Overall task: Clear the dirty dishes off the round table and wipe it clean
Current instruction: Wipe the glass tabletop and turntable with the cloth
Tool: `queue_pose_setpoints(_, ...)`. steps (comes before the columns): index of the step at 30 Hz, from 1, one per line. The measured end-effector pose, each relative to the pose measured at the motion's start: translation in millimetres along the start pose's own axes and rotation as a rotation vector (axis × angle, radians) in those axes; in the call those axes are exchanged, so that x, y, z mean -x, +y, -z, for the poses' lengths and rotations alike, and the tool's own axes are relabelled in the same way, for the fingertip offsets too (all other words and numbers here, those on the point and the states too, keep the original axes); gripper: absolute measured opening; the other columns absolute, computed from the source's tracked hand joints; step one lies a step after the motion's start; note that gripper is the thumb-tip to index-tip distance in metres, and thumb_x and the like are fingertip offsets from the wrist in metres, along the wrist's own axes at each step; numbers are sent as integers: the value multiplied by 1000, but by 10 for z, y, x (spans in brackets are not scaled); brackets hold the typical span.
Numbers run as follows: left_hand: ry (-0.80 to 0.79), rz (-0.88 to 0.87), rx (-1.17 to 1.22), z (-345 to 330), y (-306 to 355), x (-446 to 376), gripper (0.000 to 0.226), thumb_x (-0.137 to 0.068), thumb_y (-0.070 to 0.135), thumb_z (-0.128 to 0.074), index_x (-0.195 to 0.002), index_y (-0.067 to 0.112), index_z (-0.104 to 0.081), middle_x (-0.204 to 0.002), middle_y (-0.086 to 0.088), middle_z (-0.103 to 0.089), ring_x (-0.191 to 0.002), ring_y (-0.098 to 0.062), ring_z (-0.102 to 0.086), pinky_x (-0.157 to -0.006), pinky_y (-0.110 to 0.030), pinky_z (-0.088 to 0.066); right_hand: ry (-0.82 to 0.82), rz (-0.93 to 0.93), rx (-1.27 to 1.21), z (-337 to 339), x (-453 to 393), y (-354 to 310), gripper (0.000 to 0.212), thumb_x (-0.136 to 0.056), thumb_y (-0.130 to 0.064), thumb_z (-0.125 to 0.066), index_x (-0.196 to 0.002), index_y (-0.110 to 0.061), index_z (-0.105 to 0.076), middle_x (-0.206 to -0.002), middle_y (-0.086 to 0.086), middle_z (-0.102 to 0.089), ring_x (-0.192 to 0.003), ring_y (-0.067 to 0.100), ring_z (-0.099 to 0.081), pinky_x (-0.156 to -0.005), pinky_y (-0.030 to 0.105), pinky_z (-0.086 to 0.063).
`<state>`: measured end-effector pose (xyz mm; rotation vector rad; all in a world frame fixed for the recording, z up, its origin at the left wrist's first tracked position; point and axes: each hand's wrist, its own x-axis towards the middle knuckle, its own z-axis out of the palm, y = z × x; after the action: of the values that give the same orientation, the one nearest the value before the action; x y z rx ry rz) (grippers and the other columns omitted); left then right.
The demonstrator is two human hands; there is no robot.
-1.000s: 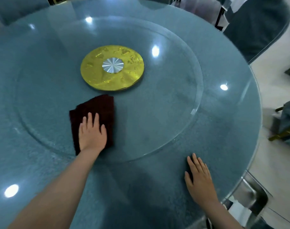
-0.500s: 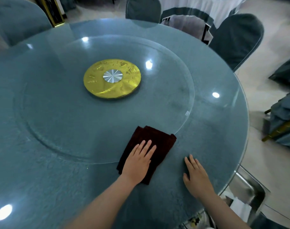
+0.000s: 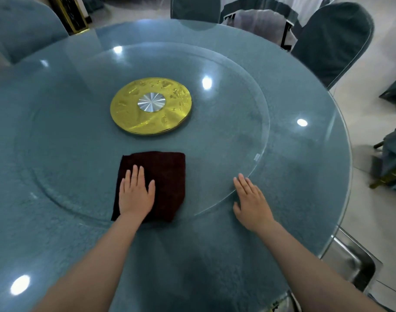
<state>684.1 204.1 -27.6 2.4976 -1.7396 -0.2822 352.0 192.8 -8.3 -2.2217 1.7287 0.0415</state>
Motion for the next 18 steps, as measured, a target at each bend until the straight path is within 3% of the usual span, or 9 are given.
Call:
queue_pose_setpoints(8,-85,120,-15,81,381,-704,91,-90,72,-19,-155,11,-4,-162,-13,-2,-149,-31,2,-121,-47,-1,-14,56,-32,-69,54,-48,75,-96,-28,-40,-157,-20,2,-162,-7,12,-150,13,7,-118,26,6)
queue_pose_setpoints(10,-120,38,-53,92,671,-814,95,-86,77,-23,-155,14,-6,-162,-16,-3,-149,-35,1,-120,-50,0,-13,69,-53,-89,77,-75,76,-95,-28,-42,-156,-21,2,-162,-7,13,-150,12,8,-118,25,5)
queue_pose_setpoints(13,-158,-244,-113,4,1253,-716,92,-84,77,-32,-155,22,-11,-161,-18,-5,-148,-38,-3,-117,-54,0,-17,77,-96,-131,90,-115,80,-91,-26,-46,-156,-21,0,-161,-8,12,-150,11,8,-118,25,4)
queue_pose_setpoints(15,-176,-424,-134,-106,1544,-456,86,-86,74,-32,-155,27,-12,-161,-19,-8,-148,-38,-3,-118,-55,0,-18,79,-85,-145,109,-99,81,-87,-27,-49,-156,-19,-8,-162,-6,3,-150,12,-1,-119,27,0)
queue_pose_setpoints(18,-153,-559,-167,-180,1554,-65,75,-90,67,-24,-155,31,-11,-161,-16,-9,-148,-35,-5,-119,-53,-2,17,105,35,-132,119,-30,74,-74,-30,-50,-145,-12,-43,-152,5,-41,-142,20,-36,-120,36,-17)
